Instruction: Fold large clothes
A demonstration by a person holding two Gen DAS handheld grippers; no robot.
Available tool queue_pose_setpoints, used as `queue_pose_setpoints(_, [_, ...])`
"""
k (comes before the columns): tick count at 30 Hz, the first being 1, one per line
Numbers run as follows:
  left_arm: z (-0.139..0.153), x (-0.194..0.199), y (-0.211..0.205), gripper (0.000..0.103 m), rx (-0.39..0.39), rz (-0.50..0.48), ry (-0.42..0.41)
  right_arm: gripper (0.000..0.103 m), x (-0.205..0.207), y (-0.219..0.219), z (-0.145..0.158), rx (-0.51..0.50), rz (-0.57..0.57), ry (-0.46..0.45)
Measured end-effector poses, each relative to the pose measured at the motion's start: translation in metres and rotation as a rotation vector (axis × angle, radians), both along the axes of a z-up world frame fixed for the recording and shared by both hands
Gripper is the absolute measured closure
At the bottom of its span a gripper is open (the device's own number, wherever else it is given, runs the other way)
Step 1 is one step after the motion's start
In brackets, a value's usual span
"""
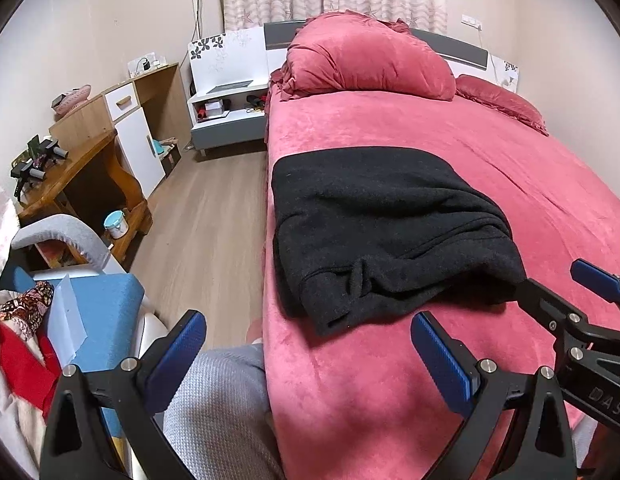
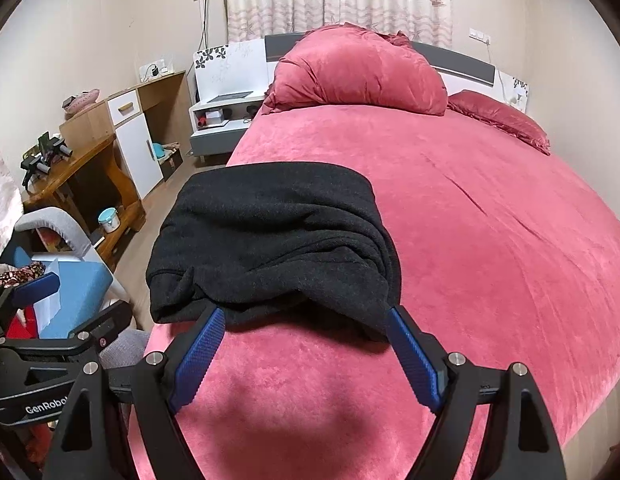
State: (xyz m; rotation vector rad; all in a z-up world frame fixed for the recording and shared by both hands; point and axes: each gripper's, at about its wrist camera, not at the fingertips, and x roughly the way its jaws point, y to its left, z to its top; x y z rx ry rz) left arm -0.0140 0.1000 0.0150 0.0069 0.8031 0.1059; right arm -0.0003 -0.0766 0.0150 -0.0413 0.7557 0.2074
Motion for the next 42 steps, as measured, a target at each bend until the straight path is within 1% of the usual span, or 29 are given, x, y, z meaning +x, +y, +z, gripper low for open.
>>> queue_pose_setpoints(4, [0.0,-0.002,0.0,0.0,-0.009,0.001,0.004,0.019,-0.003,-0.002,-0.002,0.017,-0.002,0.012])
queue_pose_setpoints(19, [0.0,-0.006,-0.008,0.0,0.008,-0.012,0.004,0.019,-0.009,-0.006,-0.001,0.037,-0.006,0.013])
queue_pose_setpoints(30, [-0.003,-0.002,-0.009,0.0,-0.02,-0.021,0.025,0.019,-0.008,-0.012,-0.005,0.054,-0.017,0.028])
queue_pose_setpoints(42, [-0.004,-0.001,-0.012,0.0,-0.009,-0.023,0.03,0.019,-0.007,-0.014,-0.006,0.064,-0.021,0.033])
